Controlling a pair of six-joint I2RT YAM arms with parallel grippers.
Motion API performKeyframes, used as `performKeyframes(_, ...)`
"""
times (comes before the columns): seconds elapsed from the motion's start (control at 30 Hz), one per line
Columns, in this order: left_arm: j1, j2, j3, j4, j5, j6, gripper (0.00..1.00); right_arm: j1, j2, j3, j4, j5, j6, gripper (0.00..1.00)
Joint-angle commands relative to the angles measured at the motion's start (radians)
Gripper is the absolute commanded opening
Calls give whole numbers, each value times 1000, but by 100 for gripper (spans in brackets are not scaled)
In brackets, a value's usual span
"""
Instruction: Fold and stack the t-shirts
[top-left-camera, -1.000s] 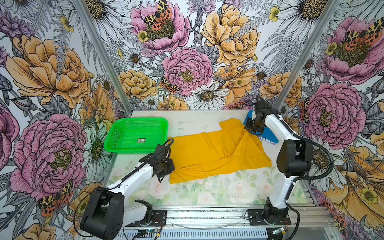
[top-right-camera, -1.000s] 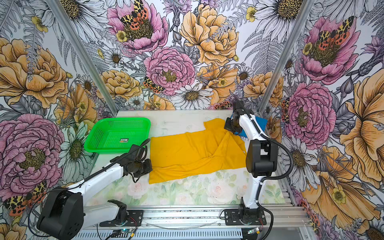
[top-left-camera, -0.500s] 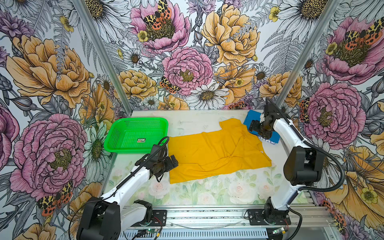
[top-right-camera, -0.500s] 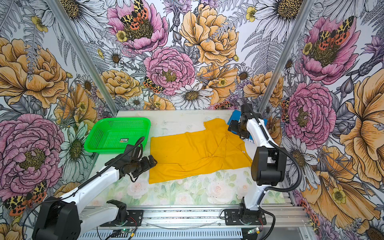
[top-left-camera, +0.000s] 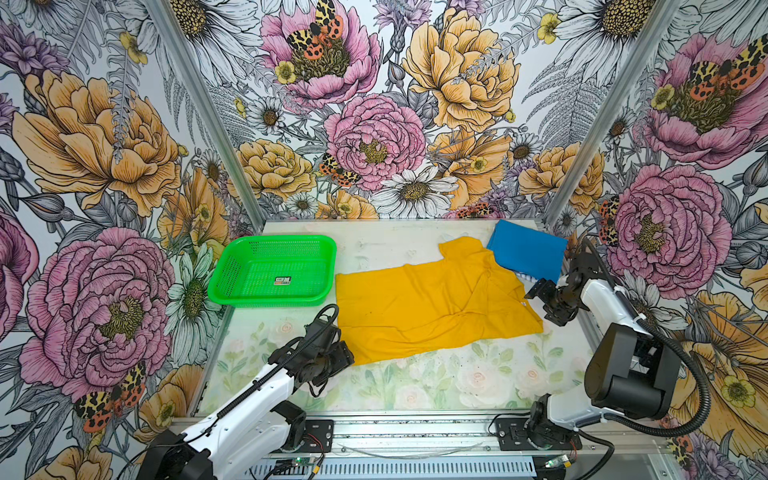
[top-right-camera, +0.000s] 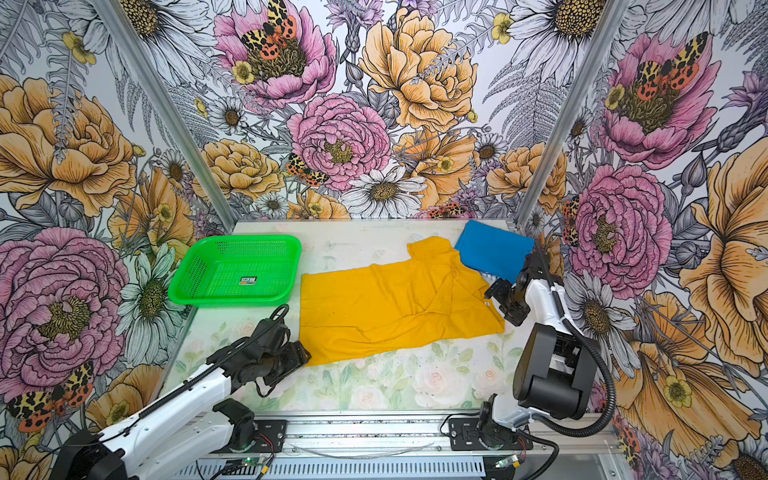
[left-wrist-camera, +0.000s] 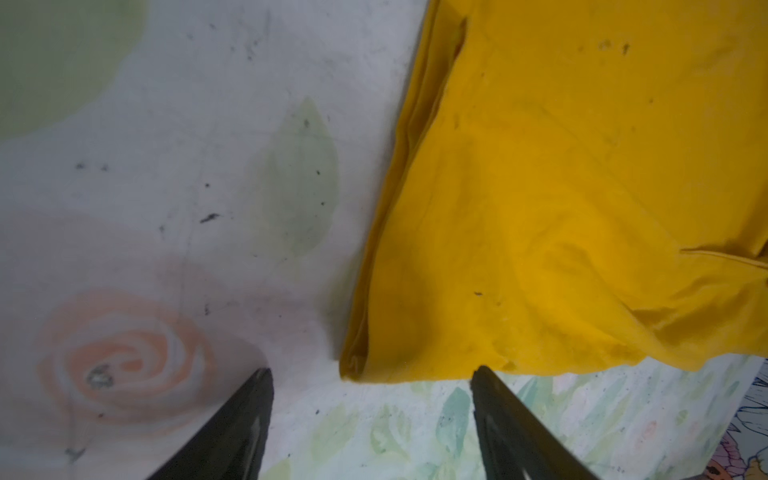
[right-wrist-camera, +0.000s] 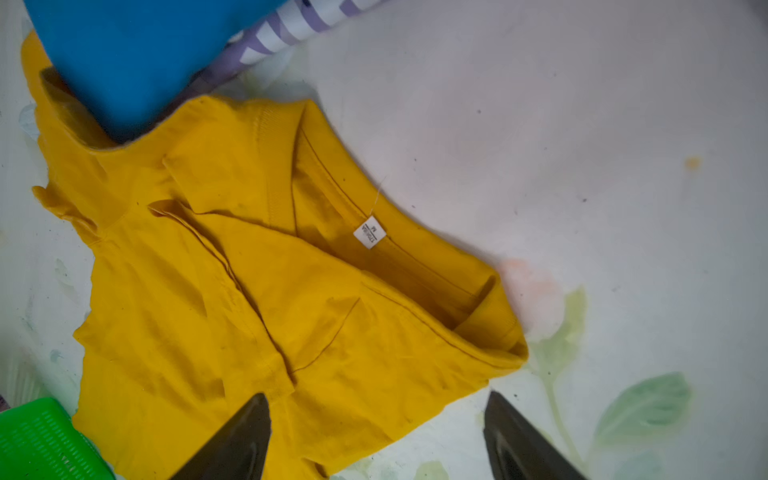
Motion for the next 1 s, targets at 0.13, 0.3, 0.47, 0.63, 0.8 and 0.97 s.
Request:
performKeyframes(0.13, -3, 52, 2, 52, -44, -2, 58, -44, -58, -85, 112, -69, 39, 71)
performKeyframes(0.3, -9, 118, 5, 101, -23, 16, 31, -56, -34, -124, 118, -56, 37, 66)
performKeyframes(0.47, 1, 115, 5, 86, -57, 22, 0, -56, 10, -144, 152, -30, 39, 61)
performKeyframes(0.63, 23, 46, 7, 20, -135, 13, 0, -54, 68, -151, 178, 1, 42, 56)
performKeyframes(0.8, 59, 68, 20, 20, -111, 53, 0, -42, 107, -170, 209, 32, 38, 48)
performKeyframes(0.97, 66, 76, 26, 5, -128, 55, 0, -24, 130, -193, 228, 45, 38, 23)
